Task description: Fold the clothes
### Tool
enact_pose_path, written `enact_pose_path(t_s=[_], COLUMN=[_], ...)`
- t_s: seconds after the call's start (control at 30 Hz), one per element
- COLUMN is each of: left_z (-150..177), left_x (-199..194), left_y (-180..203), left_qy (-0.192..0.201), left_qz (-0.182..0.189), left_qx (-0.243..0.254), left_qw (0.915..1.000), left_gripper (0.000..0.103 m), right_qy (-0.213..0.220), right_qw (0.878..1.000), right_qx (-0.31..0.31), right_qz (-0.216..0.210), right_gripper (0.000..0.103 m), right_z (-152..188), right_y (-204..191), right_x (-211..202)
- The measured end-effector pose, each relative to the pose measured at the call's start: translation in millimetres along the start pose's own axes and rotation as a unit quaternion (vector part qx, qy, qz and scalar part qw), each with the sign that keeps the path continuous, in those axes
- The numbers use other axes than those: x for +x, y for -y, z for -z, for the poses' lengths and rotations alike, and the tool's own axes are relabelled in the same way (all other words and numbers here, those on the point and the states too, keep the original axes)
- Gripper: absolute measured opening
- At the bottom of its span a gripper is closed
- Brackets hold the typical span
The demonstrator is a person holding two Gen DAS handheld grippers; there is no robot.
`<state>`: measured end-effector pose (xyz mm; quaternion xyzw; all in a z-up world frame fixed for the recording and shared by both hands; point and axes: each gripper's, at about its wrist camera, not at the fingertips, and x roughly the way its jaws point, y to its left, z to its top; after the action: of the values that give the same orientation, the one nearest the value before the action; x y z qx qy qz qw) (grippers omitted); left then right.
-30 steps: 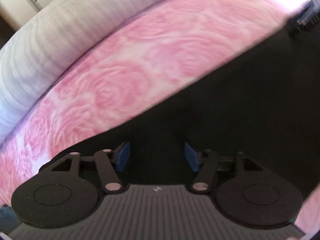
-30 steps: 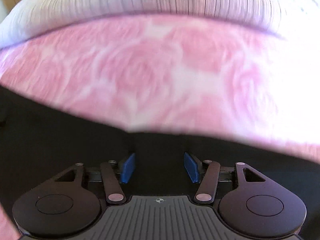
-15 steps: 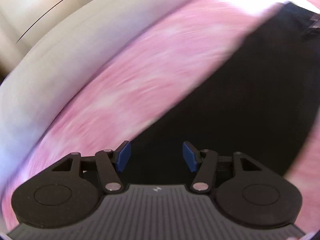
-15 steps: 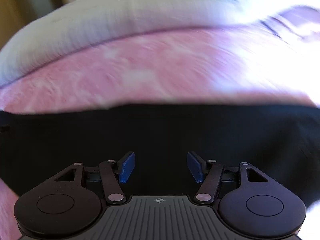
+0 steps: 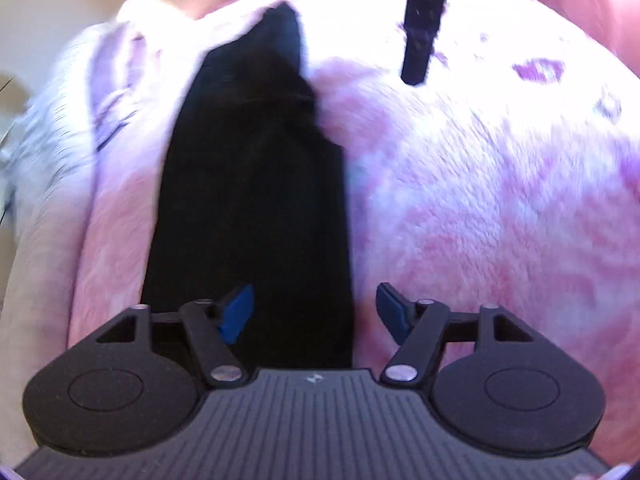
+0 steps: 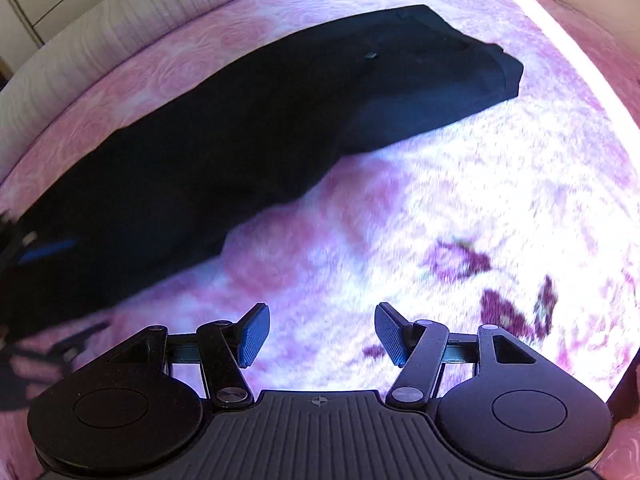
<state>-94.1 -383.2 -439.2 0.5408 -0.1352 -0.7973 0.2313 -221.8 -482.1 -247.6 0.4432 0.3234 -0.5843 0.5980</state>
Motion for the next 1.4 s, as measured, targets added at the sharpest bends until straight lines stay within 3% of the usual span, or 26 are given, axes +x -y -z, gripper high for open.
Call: enact_pose_path(t_s=[0.03,0.17,0.27,0.33,0.43,0.57,0.7,1.0,1.07,1.1,1.13,1.23,1.4], left_z=[-3.0,-7.8,-9.1,-10.7,-10.6,-4.1,-2.3,1.4,2.2,2.1,1.4,-2.1,-0.7], left_x=[1.0,-9.7,-12.2,-10.6,-9.5,-6.8,-4.6,-9.5,-10.0,-10.9,-13.2,-28.3,-41.9], left_y=[-4.8,-36.9,-66.6,-91.3,-123.1,-148.5,-160.3,-169.1,-171.1,-170.3,-167.9,-148.9,-92.5], left_qy=[-0.004,-0.004,-0.012,-0.012,-0.012,-0.016,-0.016,0.012,0.015,0.017,0.020,0.037,0.053], left_qz=[0.011,0.013,0.008,0.021,0.056,0.068,0.068,0.052,0.050,0.049,0.048,0.044,0.047], left_qx=[0.000,-0.029,-0.057,-0.096,-0.156,-0.189,-0.187,-0.174,-0.177,-0.176,-0.173,-0.148,-0.066], left_qw=[0.9999,0.9995,0.9983,0.9951,0.9861,0.9796,0.9799,0.9833,0.9828,0.9830,0.9836,0.9872,0.9953], left_gripper=[0.017,0.002,0.001,0.001,0.001,0.001,0.001,0.001,0.001,0.001,0.001,0.001,0.001], right_qy=[0.001,0.010,0.027,0.046,0.065,0.076,0.068,0.106,0.108,0.100,0.089,0.068,0.033], right_qw=[1.000,0.999,0.997,0.995,0.993,0.992,0.981,0.963,0.965,0.968,0.971,0.977,0.981], right_qx=[0.001,-0.020,-0.058,-0.069,-0.042,0.028,0.142,0.212,0.204,0.196,0.187,0.168,0.168], right_qz=[-0.005,-0.028,-0.049,-0.058,-0.084,-0.100,-0.115,-0.128,-0.124,-0.122,-0.121,-0.113,-0.095], right_gripper=[0.062,0.062,0.067,0.076,0.078,0.078,0.078,0.077,0.063,0.031,0.017,0.003,0.000], right_z=[2.2,10.0,11.0,12.2,4.3,-8.8,-17.0,-36.9,-41.8,-44.4,-47.2,-42.0,-3.7], right_y=[0.7,-5.6,-25.2,-36.7,-49.7,-60.1,-56.8,-51.5,-49.3,-47.1,-44.2,-38.8,-27.1], right_x=[1.3,4.0,5.3,4.9,13.4,34.3,62.3,81.7,84.3,85.1,85.5,63.3,24.1])
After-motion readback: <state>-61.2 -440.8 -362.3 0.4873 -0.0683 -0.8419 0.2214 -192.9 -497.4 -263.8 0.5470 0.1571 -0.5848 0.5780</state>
